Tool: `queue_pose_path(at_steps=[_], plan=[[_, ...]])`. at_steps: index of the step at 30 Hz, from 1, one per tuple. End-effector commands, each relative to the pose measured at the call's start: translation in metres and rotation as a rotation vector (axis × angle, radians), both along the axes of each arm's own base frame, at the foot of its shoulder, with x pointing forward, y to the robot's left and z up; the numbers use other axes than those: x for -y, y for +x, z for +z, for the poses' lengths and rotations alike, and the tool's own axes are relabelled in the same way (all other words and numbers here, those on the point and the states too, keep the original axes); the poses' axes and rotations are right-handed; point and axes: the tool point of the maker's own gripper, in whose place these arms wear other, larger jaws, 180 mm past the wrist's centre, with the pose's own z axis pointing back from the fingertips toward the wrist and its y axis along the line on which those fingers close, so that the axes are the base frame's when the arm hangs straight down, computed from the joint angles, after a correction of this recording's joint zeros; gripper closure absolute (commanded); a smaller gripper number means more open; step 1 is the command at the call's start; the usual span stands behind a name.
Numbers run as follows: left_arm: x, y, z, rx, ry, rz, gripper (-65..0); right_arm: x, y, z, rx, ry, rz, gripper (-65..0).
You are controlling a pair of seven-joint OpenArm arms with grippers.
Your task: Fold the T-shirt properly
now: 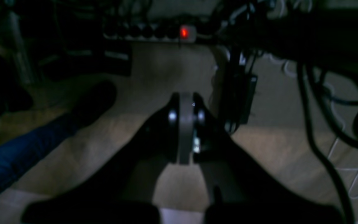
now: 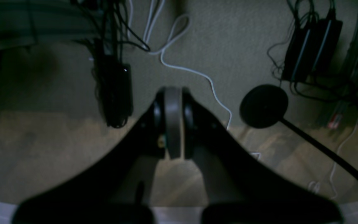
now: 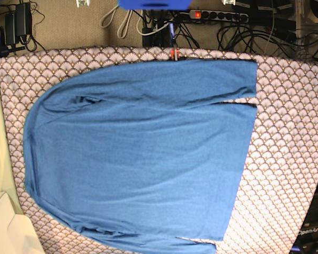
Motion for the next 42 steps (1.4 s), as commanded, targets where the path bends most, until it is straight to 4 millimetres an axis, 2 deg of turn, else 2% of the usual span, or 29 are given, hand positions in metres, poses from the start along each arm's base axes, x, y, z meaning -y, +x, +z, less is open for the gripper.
queue_pose_path(at_steps=[1,6,12,16,21,24,29,33,36,38,42], plan=[[0.003,-0.009,0.007,0.005,-0.008,-0.002,-0.1,0.001,-0.006,0.007,0.009,0.0,0.008,0.0],[-0.002,0.0,0.038,0.079,0.0,-0.027,-0.1,-0.007,0.0,0.04,0.082,0.016,0.023,0.0],[0.003,0.014,0.073,0.165,-0.012,-0.038,-0.1,-0.014,0.009,0.078,0.157,0.031,0.037,0.0],[-0.012,0.023,0.094,0.214,0.02,-0.013,-0.1,-0.019,0.016,0.102,0.204,0.04,0.044,0.0],[-0.019,0.035,0.113,0.262,0.039,-0.015,-0.1,-0.006,0.025,0.134,0.261,0.005,0.037,0.0],[-0.019,0.042,0.127,0.295,0.041,-0.014,-0.1,0.0,0.038,0.158,0.314,-0.013,0.04,0.0],[-0.014,0.058,0.153,0.361,0.033,-0.024,-0.1,0.005,0.069,0.199,0.431,-0.037,0.052,0.0],[-0.009,0.074,0.177,0.428,0.026,-0.033,-0.3,0.006,0.081,0.211,0.473,-0.045,0.053,-0.3],[-0.005,0.086,0.196,0.48,0.021,-0.04,-7.1,0.005,0.088,0.213,0.494,-0.043,0.051,-5.2],[-0.003,0.095,0.206,0.512,0.018,-0.043,-16.2,0.005,0.094,0.214,0.514,-0.043,0.052,-11.1],[-0.001,0.103,0.211,0.538,0.012,-0.046,-31.2,0.005,0.108,0.217,0.554,-0.044,0.056,-21.6]])
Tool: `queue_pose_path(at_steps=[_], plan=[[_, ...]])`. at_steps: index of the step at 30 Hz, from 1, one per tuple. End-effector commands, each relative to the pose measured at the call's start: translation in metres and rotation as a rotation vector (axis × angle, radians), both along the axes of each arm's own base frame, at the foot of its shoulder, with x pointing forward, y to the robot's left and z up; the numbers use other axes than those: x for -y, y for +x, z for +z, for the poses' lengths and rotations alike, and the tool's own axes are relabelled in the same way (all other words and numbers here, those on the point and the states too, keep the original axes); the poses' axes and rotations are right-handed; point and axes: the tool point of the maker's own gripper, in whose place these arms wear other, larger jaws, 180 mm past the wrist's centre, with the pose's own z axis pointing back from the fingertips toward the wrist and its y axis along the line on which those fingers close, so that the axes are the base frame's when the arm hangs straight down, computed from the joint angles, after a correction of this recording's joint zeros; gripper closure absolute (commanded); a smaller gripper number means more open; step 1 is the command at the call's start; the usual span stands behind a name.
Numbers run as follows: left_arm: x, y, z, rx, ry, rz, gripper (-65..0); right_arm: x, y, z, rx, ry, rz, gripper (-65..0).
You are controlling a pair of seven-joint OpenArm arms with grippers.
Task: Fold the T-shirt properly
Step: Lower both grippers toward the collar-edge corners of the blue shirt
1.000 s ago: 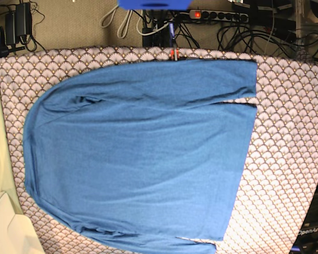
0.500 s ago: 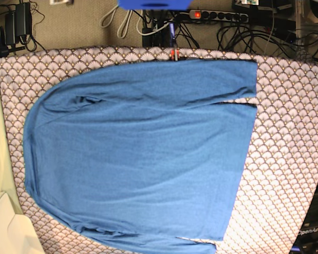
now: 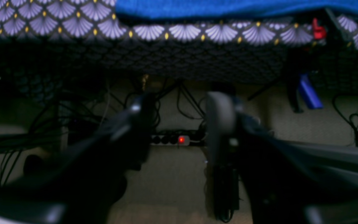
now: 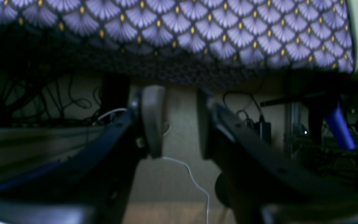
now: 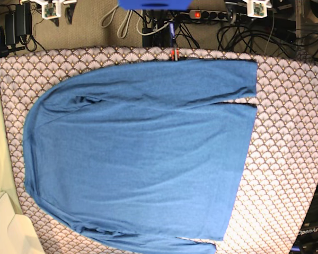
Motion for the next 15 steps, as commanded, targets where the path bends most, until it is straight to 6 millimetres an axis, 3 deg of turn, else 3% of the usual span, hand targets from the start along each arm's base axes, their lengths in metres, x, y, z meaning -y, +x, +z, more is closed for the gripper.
queue_pose_path(at_steps=[1,6,12,15], plan=[[0.001,0.002,0.007,0.023,-0.003,-0.002,-33.2,-0.001,0.007,0.009,0.042,0.0,0.011,-22.8],[-0.001,0.026,0.011,0.086,0.001,-0.004,-34.4,-0.001,0.032,0.014,0.108,-0.001,0.013,-25.8],[-0.001,0.069,0.021,0.2,0.002,-0.006,-34.5,-0.002,0.062,0.021,0.189,-0.001,0.016,-27.6],[-0.004,0.081,0.014,0.214,0.006,-0.001,-34.5,-0.007,0.072,0.02,0.193,0.014,0.035,-28.5]])
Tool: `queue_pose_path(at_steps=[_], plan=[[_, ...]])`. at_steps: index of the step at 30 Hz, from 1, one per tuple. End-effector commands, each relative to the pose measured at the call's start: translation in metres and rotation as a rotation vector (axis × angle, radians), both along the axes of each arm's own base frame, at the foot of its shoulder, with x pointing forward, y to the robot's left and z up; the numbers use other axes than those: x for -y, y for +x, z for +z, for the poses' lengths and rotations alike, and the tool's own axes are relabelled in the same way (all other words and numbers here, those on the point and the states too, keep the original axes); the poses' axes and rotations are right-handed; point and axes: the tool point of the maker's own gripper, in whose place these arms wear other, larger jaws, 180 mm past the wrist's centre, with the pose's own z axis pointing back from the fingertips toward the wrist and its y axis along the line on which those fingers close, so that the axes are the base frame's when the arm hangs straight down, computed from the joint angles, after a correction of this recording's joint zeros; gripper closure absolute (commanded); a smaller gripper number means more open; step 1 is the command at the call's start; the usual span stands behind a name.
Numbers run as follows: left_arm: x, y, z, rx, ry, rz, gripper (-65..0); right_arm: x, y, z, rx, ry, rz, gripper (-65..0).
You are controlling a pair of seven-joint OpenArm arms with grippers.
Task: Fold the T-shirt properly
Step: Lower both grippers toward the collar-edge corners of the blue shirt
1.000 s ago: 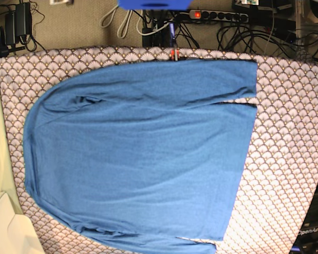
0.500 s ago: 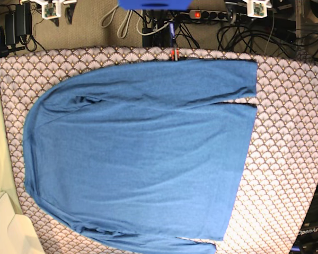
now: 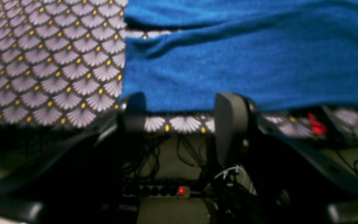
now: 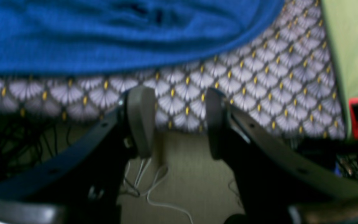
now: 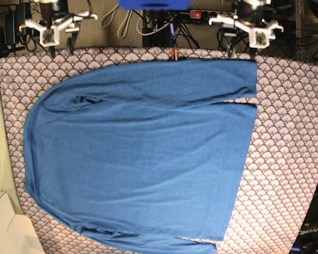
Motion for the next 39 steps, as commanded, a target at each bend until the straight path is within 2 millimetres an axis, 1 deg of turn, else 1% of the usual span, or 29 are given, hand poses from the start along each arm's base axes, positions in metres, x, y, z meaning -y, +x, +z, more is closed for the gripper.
queue_pose_path(at_steps=[1,4,8,12,19,20,22,25,28,30,32,39], plan=[[-0.002,0.002,0.003,0.017,0.004,0.001,-34.6,-0.005,0.004,0.004,0.008,0.007,0.035,-28.8],[-0.004,0.008,-0.007,0.011,0.006,0.008,-34.6,-0.015,0.014,-0.004,-0.037,0.029,0.089,-29.4],[-0.009,0.012,-0.018,0.0,0.013,0.019,-34.6,-0.013,0.02,-0.008,-0.066,0.024,0.086,-29.4],[-0.039,0.015,-0.021,0.001,0.061,0.082,-34.6,-0.014,0.025,-0.007,-0.054,0.024,0.086,-29.4],[-0.065,0.012,-0.016,0.007,0.105,0.13,-34.6,-0.015,0.032,-0.004,-0.036,0.027,0.089,-29.4],[-0.067,0.012,-0.018,0.003,0.107,0.135,-34.6,-0.015,0.032,-0.004,-0.036,0.027,0.089,-29.4],[-0.068,0.007,-0.027,-0.023,0.106,0.14,-34.6,-0.015,0.032,-0.004,-0.036,0.027,0.089,-29.4],[-0.07,0.014,-0.03,-0.014,0.084,0.157,-34.6,-0.015,0.032,-0.005,-0.037,0.027,0.089,-29.4],[-0.072,0.011,-0.037,-0.024,0.023,0.197,-34.6,-0.016,0.032,-0.005,-0.038,0.028,0.091,-29.4],[-0.074,0.012,-0.036,-0.016,-0.014,0.219,-34.6,-0.016,0.032,-0.005,-0.038,0.028,0.091,-29.4],[-0.077,0.019,-0.031,0.003,-0.031,0.219,-34.6,-0.016,0.032,-0.005,-0.038,0.028,0.091,-29.4],[-0.079,0.021,-0.031,0.01,-0.06,0.232,-34.6,-0.016,0.031,-0.005,-0.041,0.028,0.091,-29.4]])
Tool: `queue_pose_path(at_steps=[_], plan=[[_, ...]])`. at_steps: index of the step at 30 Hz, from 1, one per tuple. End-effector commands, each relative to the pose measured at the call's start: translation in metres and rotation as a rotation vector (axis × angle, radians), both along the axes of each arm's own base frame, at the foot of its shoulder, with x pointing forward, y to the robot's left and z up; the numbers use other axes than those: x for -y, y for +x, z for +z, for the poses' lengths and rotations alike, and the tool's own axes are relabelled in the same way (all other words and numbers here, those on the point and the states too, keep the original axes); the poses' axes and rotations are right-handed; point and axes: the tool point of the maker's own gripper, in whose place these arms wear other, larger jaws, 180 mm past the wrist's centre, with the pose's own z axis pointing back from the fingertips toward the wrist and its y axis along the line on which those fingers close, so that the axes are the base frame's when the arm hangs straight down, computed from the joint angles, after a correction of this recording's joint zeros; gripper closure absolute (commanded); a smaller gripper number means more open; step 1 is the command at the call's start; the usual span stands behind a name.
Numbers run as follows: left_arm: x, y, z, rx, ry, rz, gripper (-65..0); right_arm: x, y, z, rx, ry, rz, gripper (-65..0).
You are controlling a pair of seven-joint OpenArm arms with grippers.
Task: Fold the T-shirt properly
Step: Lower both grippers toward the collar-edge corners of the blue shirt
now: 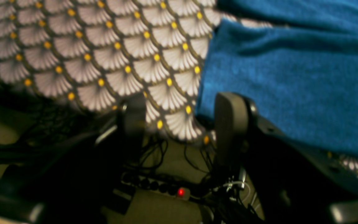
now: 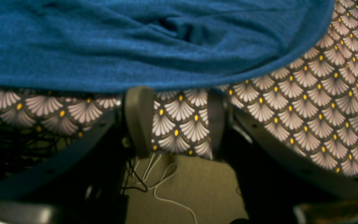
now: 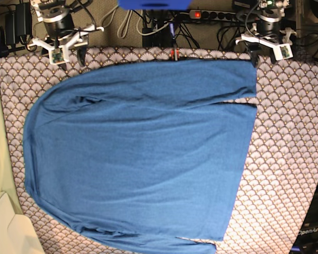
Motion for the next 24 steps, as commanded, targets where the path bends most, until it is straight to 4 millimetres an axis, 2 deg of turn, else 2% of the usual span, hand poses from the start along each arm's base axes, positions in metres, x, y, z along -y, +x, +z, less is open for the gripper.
queue_pose_path(at_steps=[1,8,11,14,17,24], plan=[[-0.002,0.006,0.01,0.04,0.011,-0.005,-34.6,-0.001,0.002,0.007,0.027,-0.002,0.008,-29.4],[0.001,0.016,0.005,0.05,-0.005,0.003,-34.6,-0.001,0.001,0.007,0.026,-0.003,0.009,-29.4],[0.013,0.016,-0.007,0.026,-0.028,-0.025,-34.6,0.0,0.001,0.006,0.024,-0.003,0.009,-29.4],[0.017,0.011,-0.016,0.003,-0.04,-0.026,-34.6,-0.001,0.001,0.006,0.024,-0.004,0.011,-29.4],[0.021,0.019,-0.016,0.016,-0.048,-0.029,-34.6,-0.001,0.001,0.006,0.024,-0.004,0.011,-29.4],[0.023,0.019,-0.018,0.011,-0.052,-0.032,-34.2,-0.001,0.002,0.006,0.025,-0.004,0.011,-29.4]])
